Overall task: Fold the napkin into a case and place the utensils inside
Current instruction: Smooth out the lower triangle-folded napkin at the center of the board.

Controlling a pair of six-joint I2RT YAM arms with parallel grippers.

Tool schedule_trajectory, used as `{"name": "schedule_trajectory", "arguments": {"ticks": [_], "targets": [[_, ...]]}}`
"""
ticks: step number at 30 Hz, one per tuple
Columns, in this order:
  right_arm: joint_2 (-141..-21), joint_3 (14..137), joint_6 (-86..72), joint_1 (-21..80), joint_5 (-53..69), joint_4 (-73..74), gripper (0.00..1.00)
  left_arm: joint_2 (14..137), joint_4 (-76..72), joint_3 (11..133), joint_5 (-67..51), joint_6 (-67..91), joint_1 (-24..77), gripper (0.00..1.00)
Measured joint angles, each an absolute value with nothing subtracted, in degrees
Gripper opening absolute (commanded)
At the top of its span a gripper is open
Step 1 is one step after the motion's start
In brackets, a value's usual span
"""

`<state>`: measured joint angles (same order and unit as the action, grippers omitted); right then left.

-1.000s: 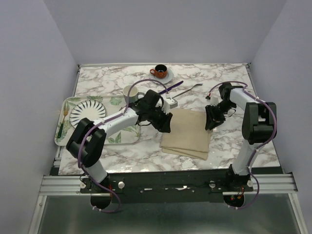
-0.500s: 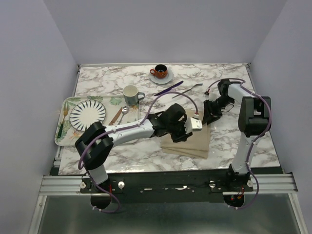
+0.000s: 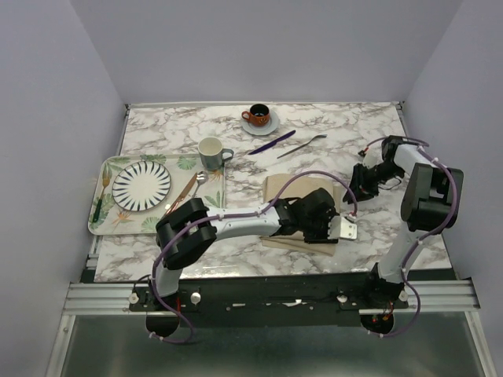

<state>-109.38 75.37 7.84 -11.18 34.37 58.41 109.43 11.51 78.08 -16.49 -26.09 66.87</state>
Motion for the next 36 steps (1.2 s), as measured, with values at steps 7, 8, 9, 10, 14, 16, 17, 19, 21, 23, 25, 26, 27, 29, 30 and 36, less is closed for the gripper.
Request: {"name": "schedule_trajectory", "arguments": {"ticks": [7,8,9,10,14,16,17,19,21,23,25,26,27,29,30,36], "targets": [[-110.67,72.29,4.14,-10.55,35.77,53.56,0.28,112.68,11.18,78.81,-14.04,-28.05,69.17,0.51],[-110.96,72.25,3.84,-10.57,35.79,53.08,0.28,112.99,11.18,78.98,-13.87,-28.12,69.25,0.51],[-111.26,72.16,3.40,-10.57,35.77,52.36,0.27,113.34,11.16,79.22,-13.56,-28.25,69.38,0.51],[-111.57,72.03,2.85,-10.57,35.75,51.62,0.26,113.54,11.09,79.37,-13.39,-28.29,69.43,0.51],[-112.84,71.40,1.52,-10.57,35.75,49.78,0.23,114.89,10.48,80.49,-12.19,-28.69,69.45,0.52],[-113.49,71.29,0.69,-10.57,35.68,49.21,0.23,115.52,10.35,81.14,-11.94,-28.91,69.47,0.52],[-113.89,71.29,0.23,-10.55,35.73,48.93,0.23,115.87,10.28,81.41,-11.84,-29.02,69.52,0.52],[-114.21,71.29,-0.58,-10.57,35.81,48.95,0.22,116.49,10.31,81.97,-11.55,-29.19,69.58,0.53],[-114.21,71.29,-1.15,-10.57,35.77,48.93,0.22,116.86,10.35,82.30,-11.46,-29.30,69.69,0.53],[-114.24,71.29,-1.54,-10.57,35.68,48.93,0.22,117.43,10.33,82.89,-11.38,-29.39,69.91,0.53],[-114.24,71.29,-1.85,-10.57,35.46,48.93,0.22,118.06,10.28,83.31,-11.31,-29.52,70.19,0.52],[-114.24,71.29,-1.96,-10.55,35.38,48.93,0.22,118.41,10.33,83.44,-11.31,-29.58,70.35,0.51],[-114.24,71.29,-2.04,-10.55,35.09,48.90,0.22,118.74,10.31,83.57,-11.25,-29.61,70.46,0.51],[-114.24,71.18,-2.44,-10.55,34.54,48.80,0.20,119.50,10.31,83.81,-11.05,-29.63,70.63,0.49],[-114.21,71.16,-2.66,-10.52,34.46,48.77,0.20,120.01,10.28,83.90,-10.96,-29.65,70.63,0.48],[-114.15,71.18,-3.86,-9.89,33.34,48.71,0.18,120.99,9.93,84.14,-9.93,-29.71,70.63,0.39]]}}
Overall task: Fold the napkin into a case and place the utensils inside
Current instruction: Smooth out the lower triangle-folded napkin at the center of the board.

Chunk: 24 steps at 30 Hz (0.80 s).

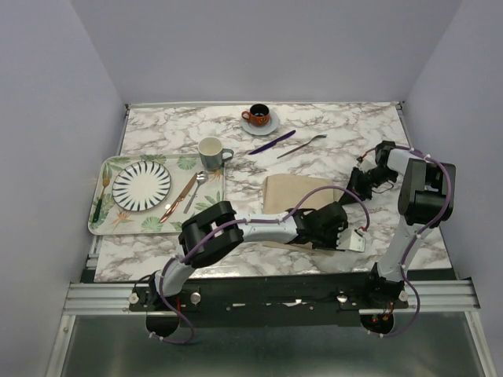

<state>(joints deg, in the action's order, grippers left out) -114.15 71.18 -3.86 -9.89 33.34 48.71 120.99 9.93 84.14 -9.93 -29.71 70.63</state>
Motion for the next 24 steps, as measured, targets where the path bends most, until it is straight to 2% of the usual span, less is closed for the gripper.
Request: {"name": "schedule_trajectory", "arguments": {"ticks": [6,9,13,16,24], "targets": [[-113.86,71.42,-4.08,-8.82,31.88,48.80,0.18,120.99,9.78,84.14,-9.58,-29.21,70.63,0.38],[-113.73,71.55,-4.12,-8.29,31.22,48.86,0.18,120.99,9.72,84.25,-9.39,-29.10,70.63,0.32],[-113.67,71.57,-4.49,-8.12,30.85,48.86,0.18,121.01,9.37,84.64,-8.64,-28.93,70.63,0.10],[-113.62,71.66,-4.51,-7.97,30.50,48.90,0.18,121.01,9.04,84.64,-8.51,-28.53,70.63,0.00],[-113.69,72.69,-4.47,-7.29,28.58,49.91,0.17,119.79,7.88,83.40,-8.60,-26.63,70.63,0.00]]}}
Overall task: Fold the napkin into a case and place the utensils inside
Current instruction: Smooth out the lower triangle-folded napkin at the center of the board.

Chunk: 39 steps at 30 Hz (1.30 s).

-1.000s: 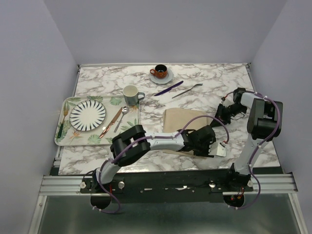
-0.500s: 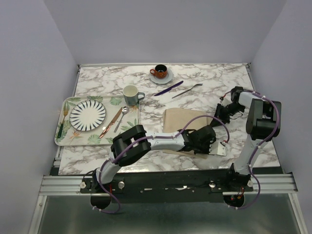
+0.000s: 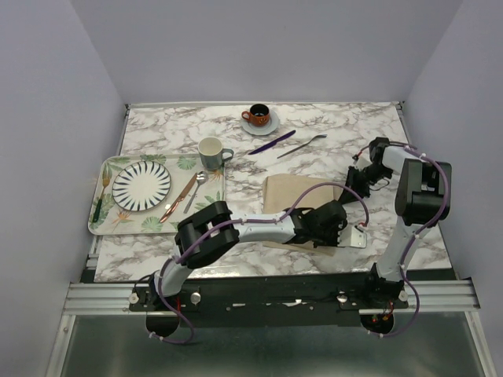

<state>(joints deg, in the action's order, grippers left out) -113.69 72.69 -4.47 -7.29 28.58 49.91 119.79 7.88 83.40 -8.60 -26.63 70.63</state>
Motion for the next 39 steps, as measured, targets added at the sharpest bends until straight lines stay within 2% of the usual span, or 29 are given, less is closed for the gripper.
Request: {"name": "schedule_trajectory", "arguments": {"ticks": [10,35,37,38,39], "targets": [[-114.67,75.11,-4.43,-6.74,25.76,51.59,0.15,115.83,6.33,81.30,-10.04,-23.77,70.63,0.00],[-115.07,75.88,-4.45,-6.70,24.97,52.23,0.15,115.66,6.00,80.09,-14.02,-22.52,72.62,0.00],[-115.11,75.94,-4.45,-6.70,24.99,52.34,0.16,115.70,6.00,80.09,-14.02,-22.44,72.62,0.06],[-115.11,75.96,-4.45,-6.70,24.99,52.36,0.16,115.74,6.00,80.09,-14.04,-22.39,72.62,0.15],[-115.13,76.01,-4.45,-6.70,24.99,52.40,0.17,115.79,6.00,80.09,-14.04,-22.37,72.62,0.20]]}}
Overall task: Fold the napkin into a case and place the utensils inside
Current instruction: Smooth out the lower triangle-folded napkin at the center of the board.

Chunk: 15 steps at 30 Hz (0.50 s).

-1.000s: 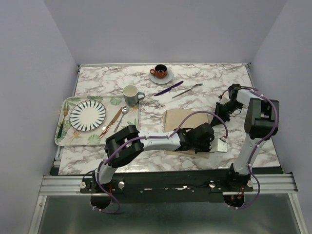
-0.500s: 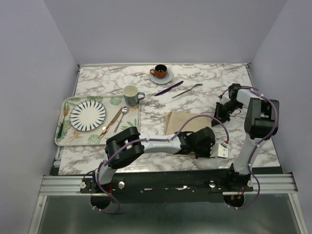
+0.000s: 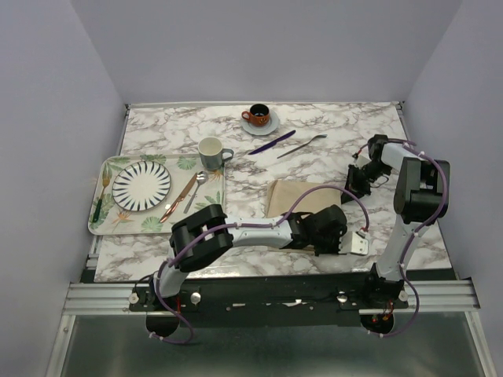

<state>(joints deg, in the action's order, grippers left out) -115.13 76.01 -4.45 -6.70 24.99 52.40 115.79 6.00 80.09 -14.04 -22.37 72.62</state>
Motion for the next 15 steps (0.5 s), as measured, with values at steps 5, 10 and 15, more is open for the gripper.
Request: {"name": "schedule_trajectory", "arguments": {"ticks": [5,10,15], "targets": [[-115.33,76.60,-4.23,-6.70,25.02,52.97,0.25,115.94,7.16,80.14,-14.70,-21.21,72.49,0.43],[-115.35,78.32,-2.50,-6.70,24.40,54.08,0.32,114.48,12.45,80.38,-19.22,-18.50,70.15,0.51],[-115.18,80.90,1.32,-6.70,22.65,55.79,0.36,105.80,20.40,81.06,-25.98,-14.61,61.87,0.52]]}}
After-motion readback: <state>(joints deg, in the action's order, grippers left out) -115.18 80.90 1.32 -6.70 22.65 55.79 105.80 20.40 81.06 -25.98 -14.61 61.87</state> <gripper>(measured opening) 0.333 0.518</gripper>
